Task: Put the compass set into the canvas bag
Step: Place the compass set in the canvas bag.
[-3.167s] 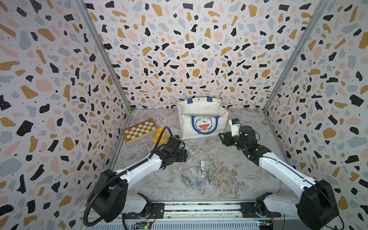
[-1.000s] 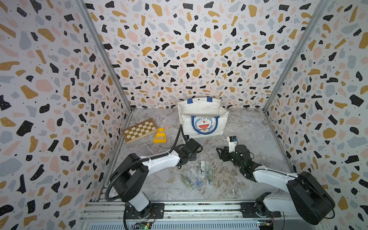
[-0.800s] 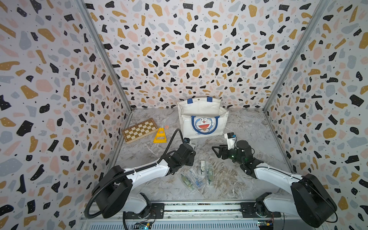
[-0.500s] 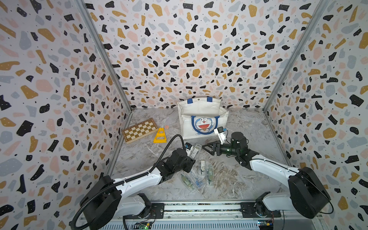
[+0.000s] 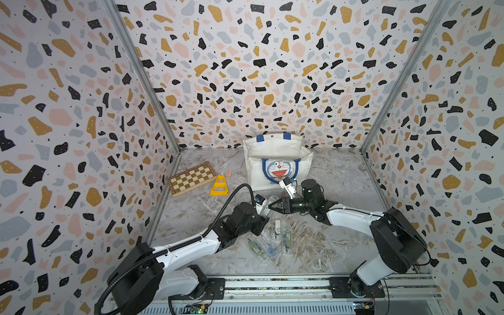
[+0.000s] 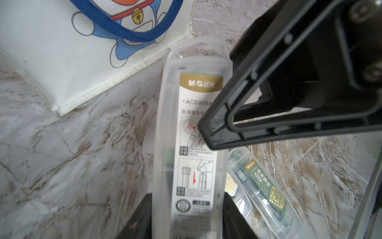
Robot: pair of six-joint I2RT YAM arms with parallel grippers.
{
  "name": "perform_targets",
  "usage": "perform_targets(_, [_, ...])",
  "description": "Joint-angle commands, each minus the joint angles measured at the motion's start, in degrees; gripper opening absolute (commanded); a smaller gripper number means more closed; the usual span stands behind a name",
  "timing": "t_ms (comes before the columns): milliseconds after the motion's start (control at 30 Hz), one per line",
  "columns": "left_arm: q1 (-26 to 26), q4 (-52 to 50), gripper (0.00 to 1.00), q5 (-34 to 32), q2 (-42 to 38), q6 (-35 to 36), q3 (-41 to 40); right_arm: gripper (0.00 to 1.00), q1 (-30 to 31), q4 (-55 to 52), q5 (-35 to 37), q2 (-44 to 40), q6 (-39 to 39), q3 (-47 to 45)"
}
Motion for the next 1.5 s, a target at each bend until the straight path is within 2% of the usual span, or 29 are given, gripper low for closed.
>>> perform_targets(0, [0.04,2.62,0.19,-0.22,-0.44,1.28,-0.04,0.26,0.33,-0.11,-0.84,-0.72,-0.13,1.92])
perform_targets(100, [0.03,2.52,0.23,-0.31,-0.50,1.28,0.18,0.19,0.33,-0.79,-0.40,-0.60,-0.47,2.29])
perform_targets(133, [0.08,2.42,0.28,-0.41,-0.52,1.29,0.26,0.17,0.33,-1.43,-0.15,-0.77,-0.88,2.54])
perform_targets(167, [0.03,2.06,0.38,-0.54,-0.69,1.24,0.42,0.13,0.33,-2.62,0.44,-0.89,-1.48,2.95])
perform_targets(267, [0.03,0.24,0.54,-2.40,-2.24,0.59,0.62,0.01,0.46,-8.67,4.62,-2.46,-5.70,5.11])
perform_targets(367, [0.05,-1.99,0.67,-3.14,-5.43,0.11,0.46,0.00,0.62,-15.39,10.40,-5.04,-10.55,8.64])
perform_targets(500, [0.06,-5.54,0.75,-4.11,-9.76,-1.98,0.35,0.00,0.46,-21.10,18.46,-8.65,-14.81,14.69])
perform_targets(667, [0.08,-10.14,0.77,-4.13,-12.71,-3.36,0.82,0.00,-1.57,-24.50,26.87,-10.61,-19.44,23.63])
perform_targets(800, [0.03,-9.74,0.77,-5.27,-14.64,-5.40,-0.90,0.00,-3.99,-25.65,33.90,-7.26,-23.93,33.40])
perform_targets(967, [0.04,-11.49,0.77,-6.41,-15.71,-7.06,-0.72,0.00,-6.83,-32.26,38.94,5.17,-28.42,50.35])
perform_targets(1233, [0.13,-13.65,0.77,-7.35,-15.90,-9.02,-0.09,0.00,-8.97,-49.95,41.52,28.76,-31.16,79.53])
perform_targets(1333, [0.12,-15.82,0.76,-8.01,-15.73,-8.88,0.34,0.00,-8.96,-54.62,40.90,34.34,-30.94,85.18])
perform_targets(1467, [0.12,-19.19,0.76,-8.24,-15.55,-8.82,1.04,0.00,-9.01,-57.07,41.18,36.91,-30.53,85.49])
